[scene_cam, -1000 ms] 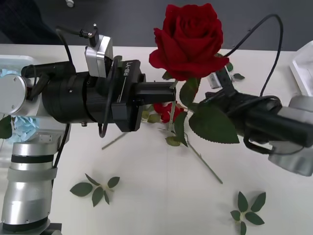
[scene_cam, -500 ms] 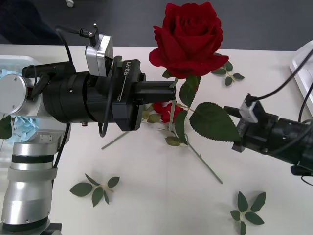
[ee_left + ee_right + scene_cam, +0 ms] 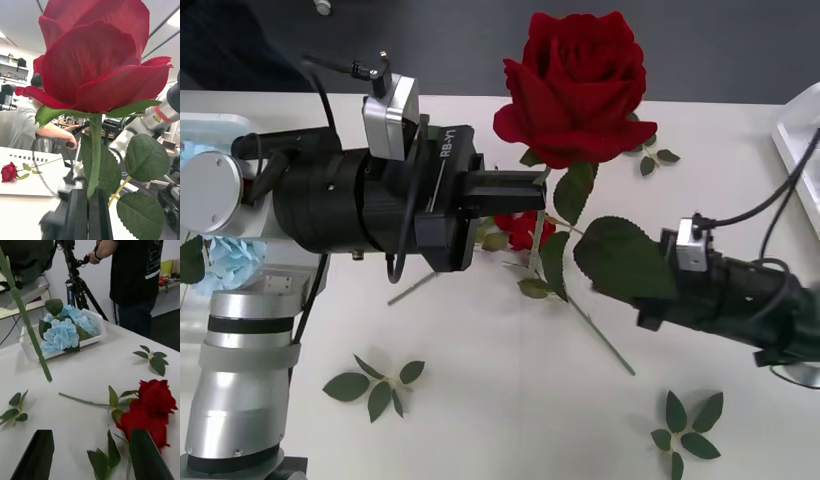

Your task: Put the red flowers into the right box and the blue flowers into the left box

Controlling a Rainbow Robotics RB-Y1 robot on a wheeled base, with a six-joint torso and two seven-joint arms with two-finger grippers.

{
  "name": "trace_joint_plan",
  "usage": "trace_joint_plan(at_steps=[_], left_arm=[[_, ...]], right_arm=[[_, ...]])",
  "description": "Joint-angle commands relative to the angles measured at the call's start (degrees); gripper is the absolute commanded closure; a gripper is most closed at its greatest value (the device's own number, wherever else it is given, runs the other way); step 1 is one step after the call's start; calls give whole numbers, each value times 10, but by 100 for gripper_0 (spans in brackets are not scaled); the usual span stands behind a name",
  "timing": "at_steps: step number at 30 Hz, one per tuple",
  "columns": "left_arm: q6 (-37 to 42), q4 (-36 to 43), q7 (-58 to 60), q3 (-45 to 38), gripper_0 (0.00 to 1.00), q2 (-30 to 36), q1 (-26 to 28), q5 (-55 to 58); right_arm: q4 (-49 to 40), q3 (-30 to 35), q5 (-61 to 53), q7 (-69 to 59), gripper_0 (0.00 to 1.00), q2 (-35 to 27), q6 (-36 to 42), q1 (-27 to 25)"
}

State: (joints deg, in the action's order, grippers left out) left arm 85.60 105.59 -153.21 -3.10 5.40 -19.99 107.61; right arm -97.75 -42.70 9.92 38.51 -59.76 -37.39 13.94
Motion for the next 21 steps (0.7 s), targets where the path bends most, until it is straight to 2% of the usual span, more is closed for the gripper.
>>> trace_joint_plan(at_steps=[1, 7, 21], left_arm=[[-3, 8, 4, 4, 100, -7, -13, 6], [-3, 8, 4, 4, 100, -7, -13, 6], [-3, 8, 4, 4, 100, -7, -13, 6]], right_arm=[[-9, -26, -11, 34, 41, 40, 21, 50], [-9, -34, -18, 36, 41, 83, 37, 79], [12, -68, -27, 44, 41, 83, 25, 97]])
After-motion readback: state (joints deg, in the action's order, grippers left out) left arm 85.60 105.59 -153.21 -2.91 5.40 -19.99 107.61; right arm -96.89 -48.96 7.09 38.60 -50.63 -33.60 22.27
